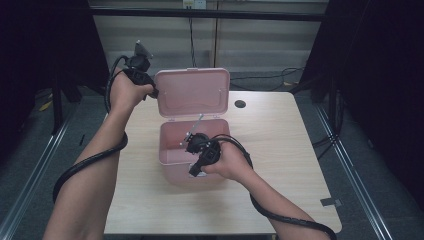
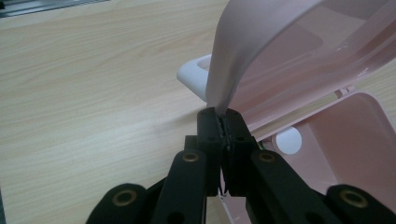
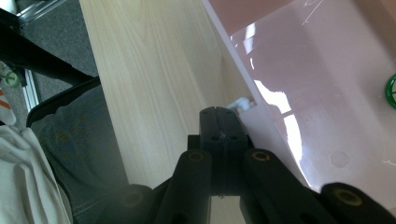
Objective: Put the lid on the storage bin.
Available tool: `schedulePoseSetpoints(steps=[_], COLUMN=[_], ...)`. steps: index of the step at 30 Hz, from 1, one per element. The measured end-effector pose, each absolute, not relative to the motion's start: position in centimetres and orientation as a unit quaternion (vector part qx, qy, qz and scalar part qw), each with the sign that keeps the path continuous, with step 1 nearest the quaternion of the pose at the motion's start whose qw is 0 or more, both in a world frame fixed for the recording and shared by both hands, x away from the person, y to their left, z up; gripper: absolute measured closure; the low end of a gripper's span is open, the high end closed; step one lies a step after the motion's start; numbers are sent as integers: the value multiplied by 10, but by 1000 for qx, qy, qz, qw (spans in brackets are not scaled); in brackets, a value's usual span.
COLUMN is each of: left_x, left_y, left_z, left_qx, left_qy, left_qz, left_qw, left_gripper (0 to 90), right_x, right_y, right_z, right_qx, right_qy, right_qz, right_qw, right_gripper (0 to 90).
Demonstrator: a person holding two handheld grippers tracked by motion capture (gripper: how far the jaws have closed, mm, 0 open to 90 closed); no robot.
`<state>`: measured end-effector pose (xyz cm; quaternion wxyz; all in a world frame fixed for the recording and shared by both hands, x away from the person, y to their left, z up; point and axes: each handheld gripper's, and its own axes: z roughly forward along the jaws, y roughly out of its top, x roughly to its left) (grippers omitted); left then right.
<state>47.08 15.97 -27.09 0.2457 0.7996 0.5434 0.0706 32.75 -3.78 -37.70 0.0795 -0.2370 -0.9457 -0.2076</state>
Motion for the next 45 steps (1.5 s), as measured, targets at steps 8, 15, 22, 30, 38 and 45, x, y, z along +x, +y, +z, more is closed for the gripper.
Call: schedulePoseSetpoints(steps=[8,15,22,30,38,45], left_x=[465,461,457,453,448,441], left_y=[161,161,161,161,160,161], left_z=[-270,-270,-269,-269,-269,-270], left_qx=[802,801,804,804,803,802], left_qy=[538,539,535,536,535,535], left_qz=[73,74,77,80,87,88], left_qw=[247,249,247,247,248,252], left_gripper=[875,874,874,873,874,872], right_x=[330,329,329,329,329,329], right_y=[-39,-38,-38,-36,-37,-36], right_z=[-378,-377,-377,-377,-377,-377], right_qx=[-240,-245,-244,-246,-247,-249], right_qy=[-944,-944,-944,-944,-943,-943], right_qz=[-213,-209,-210,-208,-210,-209], right_qw=[78,77,77,75,74,67], right_gripper=[900,900,900,900,900,900])
